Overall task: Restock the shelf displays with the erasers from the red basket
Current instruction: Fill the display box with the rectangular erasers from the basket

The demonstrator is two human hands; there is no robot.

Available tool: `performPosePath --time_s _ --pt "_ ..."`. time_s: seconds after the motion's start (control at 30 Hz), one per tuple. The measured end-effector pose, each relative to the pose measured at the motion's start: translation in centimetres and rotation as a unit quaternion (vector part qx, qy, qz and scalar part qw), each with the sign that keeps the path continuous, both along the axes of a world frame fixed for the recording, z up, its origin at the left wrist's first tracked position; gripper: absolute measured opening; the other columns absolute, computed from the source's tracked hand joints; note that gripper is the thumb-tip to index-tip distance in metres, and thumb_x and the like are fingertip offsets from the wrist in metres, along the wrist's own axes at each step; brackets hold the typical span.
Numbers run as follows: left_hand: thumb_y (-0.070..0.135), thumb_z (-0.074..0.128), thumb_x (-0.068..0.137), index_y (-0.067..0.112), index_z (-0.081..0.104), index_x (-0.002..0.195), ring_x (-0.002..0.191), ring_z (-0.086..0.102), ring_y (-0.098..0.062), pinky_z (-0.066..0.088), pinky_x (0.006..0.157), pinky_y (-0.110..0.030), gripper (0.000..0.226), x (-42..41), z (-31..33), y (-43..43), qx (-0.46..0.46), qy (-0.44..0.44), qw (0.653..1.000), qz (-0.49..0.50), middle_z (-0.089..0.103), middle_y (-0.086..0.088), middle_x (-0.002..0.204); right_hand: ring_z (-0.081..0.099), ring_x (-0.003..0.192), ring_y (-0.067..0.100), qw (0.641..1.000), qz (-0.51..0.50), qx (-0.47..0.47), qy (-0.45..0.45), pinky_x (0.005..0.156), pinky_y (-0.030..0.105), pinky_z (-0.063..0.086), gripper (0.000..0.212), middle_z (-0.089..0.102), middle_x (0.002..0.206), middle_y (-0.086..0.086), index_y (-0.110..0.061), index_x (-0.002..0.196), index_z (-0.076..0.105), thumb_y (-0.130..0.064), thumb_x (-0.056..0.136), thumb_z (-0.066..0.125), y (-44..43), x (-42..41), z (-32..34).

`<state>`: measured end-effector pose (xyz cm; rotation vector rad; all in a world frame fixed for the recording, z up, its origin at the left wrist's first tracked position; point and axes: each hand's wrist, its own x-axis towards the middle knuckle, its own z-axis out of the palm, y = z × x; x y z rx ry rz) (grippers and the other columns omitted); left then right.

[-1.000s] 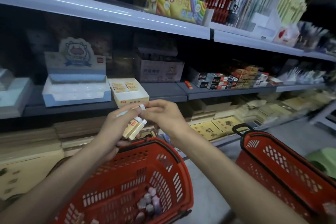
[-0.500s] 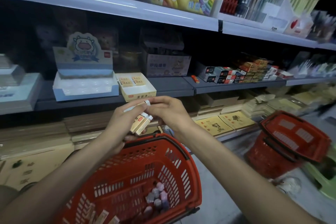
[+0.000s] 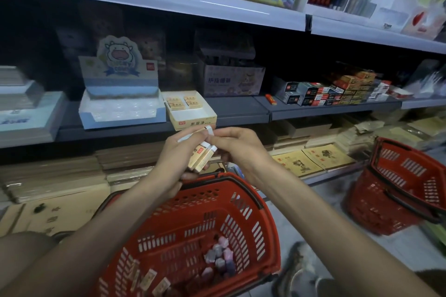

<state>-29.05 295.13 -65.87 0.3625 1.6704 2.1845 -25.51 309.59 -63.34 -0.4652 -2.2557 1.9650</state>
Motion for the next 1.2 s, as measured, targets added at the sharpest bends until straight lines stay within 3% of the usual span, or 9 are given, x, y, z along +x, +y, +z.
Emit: performPosePath --time_s 0.17,0.33,0.47,0.57,0.73,0.87,1.03,1.1,1.2 --pt "0.025 0.059 0.104 0.02 0.07 0.123 0.051 0.057 -0.02 0.023 0.032 -0.014 0.022 -1.5 0.5 0.2 0.011 -0.023 0.999 0.02 0.068 -0.003 0.067 0.075 0.1 0.033 1.0 0.022 0.001 0.008 0.095 0.056 0.058 0.027 0.08 0.096 0.009 -0.012 0.105 0.076 -0.024 0.083 0.086 0.5 -2.4 0.1" --pt "0.026 0.059 0.104 0.019 0.069 0.119 0.053 0.058 -0.021 0.022 0.035 -0.015 0.019 -3.2 0.7 0.4 0.004 -0.042 0.998 0.051 0.069 -0.007 0.071 0.073 0.104 0.039 0.998 0.06 0.007 0.011 0.097 0.064 0.053 0.026 0.08 0.096 0.011 -0.01 0.104 0.074 -0.023 0.084 0.084 0.7 -5.0 0.5" --pt "0.032 0.064 0.102 0.024 0.067 0.125 0.055 0.06 -0.019 0.025 0.032 -0.016 0.025 -4.9 1.1 0.7 0.023 -0.061 0.995 0.077 0.072 -0.013 0.087 0.072 0.106 0.039 0.993 0.11 -0.003 0.045 0.101 0.051 0.056 0.02 0.079 0.101 0.016 -0.005 0.104 0.066 -0.018 0.092 0.076 1.5 -7.5 0.8" --pt "0.034 0.065 0.101 0.035 0.069 0.121 0.059 0.061 -0.021 0.03 0.032 -0.016 0.02 -6.0 1.3 0.5 0.012 -0.058 0.993 0.105 0.075 -0.018 0.098 0.075 0.104 0.033 0.984 0.132 -0.093 0.08 0.09 0.042 0.061 0.016 0.077 0.111 0.018 -0.008 0.111 0.055 -0.015 0.1 0.065 2.5 -9.8 1.9" --pt "0.038 0.06 0.103 0.046 0.069 0.124 0.093 0.068 -0.012 0.047 0.055 -0.013 0.025 -7.8 -0.3 -0.1 -0.224 0.119 0.953 0.168 0.07 0.003 0.127 0.079 0.084 0.029 0.993 0.103 0.003 0.052 0.073 0.041 0.065 0.011 0.068 0.116 0.021 -0.012 0.116 0.05 -0.011 0.106 0.054 2.8 -15.0 3.4" --pt "0.044 0.058 0.1 0.044 0.065 0.131 0.076 0.067 -0.005 0.059 0.065 -0.027 0.032 -8.5 -1.8 -0.2 -0.344 0.183 0.907 0.161 0.073 0.003 0.11 0.072 0.061 0.018 0.976 0.157 0.15 0.014 0.055 0.023 0.058 0.028 0.069 0.104 0.02 -0.01 0.128 0.058 -0.006 0.1 0.063 1.9 -18.5 2.8" --pt "0.039 0.059 0.097 0.037 0.075 0.113 0.072 0.072 -0.005 0.064 0.067 -0.041 0.023 -9.1 -2.2 0.1 -0.336 0.172 0.908 0.182 0.076 0.01 0.085 0.061 0.046 0.008 0.956 0.163 0.243 -0.027 0.048 0.02 0.051 0.025 0.067 0.066 0.008 -0.006 0.104 0.064 -0.013 0.088 0.082 1.6 -20.3 1.7" --pt "0.04 0.059 0.097 0.038 0.076 0.11 0.074 0.073 -0.009 0.065 0.065 -0.042 0.022 -9.2 -2.3 0.0 -0.335 0.163 0.91 0.184 0.076 0.01 0.089 0.063 0.048 0.008 0.96 0.166 0.222 -0.049 0.048 0.019 0.053 0.025 0.069 0.067 0.009 0.0 0.101 0.068 -0.011 0.085 0.084 1.6 -20.6 1.4" --pt "0.042 0.058 0.096 0.041 0.076 0.109 0.082 0.072 -0.013 0.063 0.066 -0.039 0.022 -9.5 -2.6 -0.1 -0.333 0.16 0.912 0.181 0.076 0.008 0.097 0.073 0.075 0.014 0.957 0.17 0.229 -0.061 0.066 0.023 0.063 0.033 0.074 0.094 0.012 -0.001 0.107 0.071 -0.008 0.079 0.088 1.9 -20.7 0.9"
